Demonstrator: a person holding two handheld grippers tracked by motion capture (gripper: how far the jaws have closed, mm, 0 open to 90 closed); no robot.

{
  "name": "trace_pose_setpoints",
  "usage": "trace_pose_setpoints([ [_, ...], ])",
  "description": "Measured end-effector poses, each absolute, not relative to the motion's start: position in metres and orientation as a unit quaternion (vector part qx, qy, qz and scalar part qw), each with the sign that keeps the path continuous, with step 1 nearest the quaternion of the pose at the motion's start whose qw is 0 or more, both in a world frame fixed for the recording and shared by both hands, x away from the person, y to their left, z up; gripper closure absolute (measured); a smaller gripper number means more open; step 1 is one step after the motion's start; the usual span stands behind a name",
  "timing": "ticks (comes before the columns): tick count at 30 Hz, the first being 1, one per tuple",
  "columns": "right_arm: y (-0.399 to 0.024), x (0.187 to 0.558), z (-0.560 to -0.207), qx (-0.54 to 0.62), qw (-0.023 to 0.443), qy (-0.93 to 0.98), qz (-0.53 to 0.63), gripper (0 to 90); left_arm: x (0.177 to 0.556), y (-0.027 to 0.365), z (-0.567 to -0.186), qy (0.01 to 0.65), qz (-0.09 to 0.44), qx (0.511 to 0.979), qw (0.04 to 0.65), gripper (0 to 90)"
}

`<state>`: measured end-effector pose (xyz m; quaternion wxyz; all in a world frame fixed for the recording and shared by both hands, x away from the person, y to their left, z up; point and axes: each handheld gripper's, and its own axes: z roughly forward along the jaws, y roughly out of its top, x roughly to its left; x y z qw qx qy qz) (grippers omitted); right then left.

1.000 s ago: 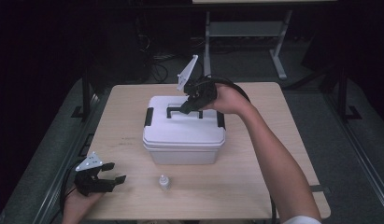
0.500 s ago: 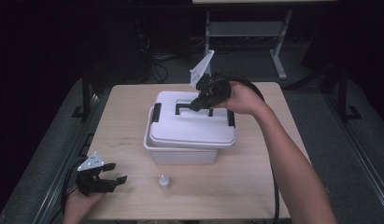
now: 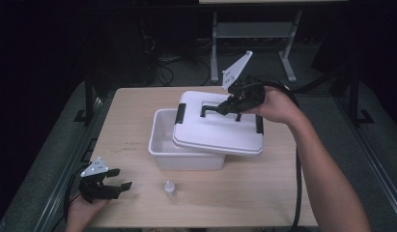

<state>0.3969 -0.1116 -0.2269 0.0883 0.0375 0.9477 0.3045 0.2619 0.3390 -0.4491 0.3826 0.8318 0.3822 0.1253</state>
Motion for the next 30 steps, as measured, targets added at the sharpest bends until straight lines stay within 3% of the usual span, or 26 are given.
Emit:
trace_pose_setpoints([
  [19,-0.168,0.372,-0.213,0.073,0.108,0.943,0.305,84.2,0.261,0.340,-0.448,0.383,0.128,0.832,0.380,24.1],
  [30,-0.190,0.367,-0.222,0.094,0.104,0.942,0.306,84.2,0.262,0.338,-0.448,0.383,0.127,0.833,0.379,24.0],
])
